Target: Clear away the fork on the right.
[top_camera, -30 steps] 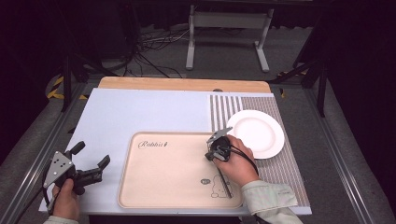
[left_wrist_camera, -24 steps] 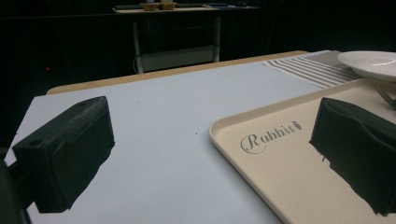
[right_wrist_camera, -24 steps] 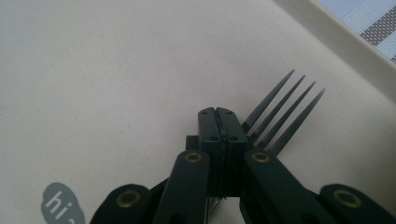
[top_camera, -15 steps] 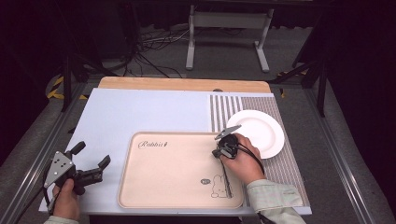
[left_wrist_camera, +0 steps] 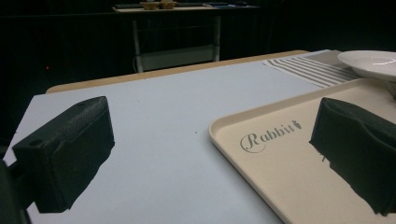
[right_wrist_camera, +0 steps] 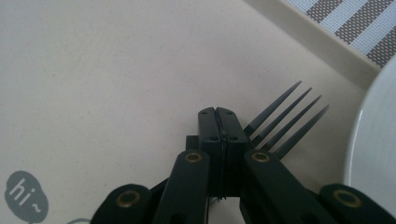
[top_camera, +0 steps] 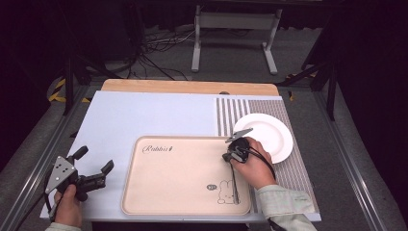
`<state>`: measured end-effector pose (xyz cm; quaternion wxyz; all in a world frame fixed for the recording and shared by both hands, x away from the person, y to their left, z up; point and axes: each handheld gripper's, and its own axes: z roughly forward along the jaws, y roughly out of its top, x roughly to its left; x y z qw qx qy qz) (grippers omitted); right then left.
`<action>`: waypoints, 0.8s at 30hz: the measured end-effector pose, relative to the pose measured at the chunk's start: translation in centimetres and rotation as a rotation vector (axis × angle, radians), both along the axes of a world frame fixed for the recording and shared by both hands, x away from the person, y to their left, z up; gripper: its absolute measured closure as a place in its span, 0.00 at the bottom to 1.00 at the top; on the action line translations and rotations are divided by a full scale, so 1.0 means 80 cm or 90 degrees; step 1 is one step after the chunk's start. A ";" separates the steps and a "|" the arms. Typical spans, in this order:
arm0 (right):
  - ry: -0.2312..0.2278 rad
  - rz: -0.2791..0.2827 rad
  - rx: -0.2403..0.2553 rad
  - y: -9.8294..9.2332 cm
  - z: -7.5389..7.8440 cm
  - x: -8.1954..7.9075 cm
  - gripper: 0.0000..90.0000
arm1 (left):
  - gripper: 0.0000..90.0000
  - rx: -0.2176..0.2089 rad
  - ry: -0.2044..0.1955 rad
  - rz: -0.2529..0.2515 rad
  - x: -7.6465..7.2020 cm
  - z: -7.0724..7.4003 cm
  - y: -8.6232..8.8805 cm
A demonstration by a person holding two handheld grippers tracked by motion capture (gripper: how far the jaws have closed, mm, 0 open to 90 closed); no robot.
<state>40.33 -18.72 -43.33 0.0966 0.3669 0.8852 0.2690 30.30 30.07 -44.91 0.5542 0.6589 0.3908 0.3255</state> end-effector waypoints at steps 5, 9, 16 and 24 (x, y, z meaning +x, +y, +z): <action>0.000 -0.004 -0.002 -0.002 0.000 0.001 1.00 | 0.00 0.001 0.000 -0.001 0.000 0.000 0.000; -0.006 -0.006 0.002 -0.003 0.004 0.000 1.00 | 0.00 0.001 0.000 0.000 0.000 0.000 0.000; -0.047 0.004 0.014 -0.005 0.026 -0.007 0.92 | 0.00 0.001 -0.001 -0.001 0.000 0.000 0.000; -0.114 0.059 0.054 -0.007 0.048 -0.015 0.38 | 0.00 0.001 0.001 -0.003 0.000 0.000 -0.001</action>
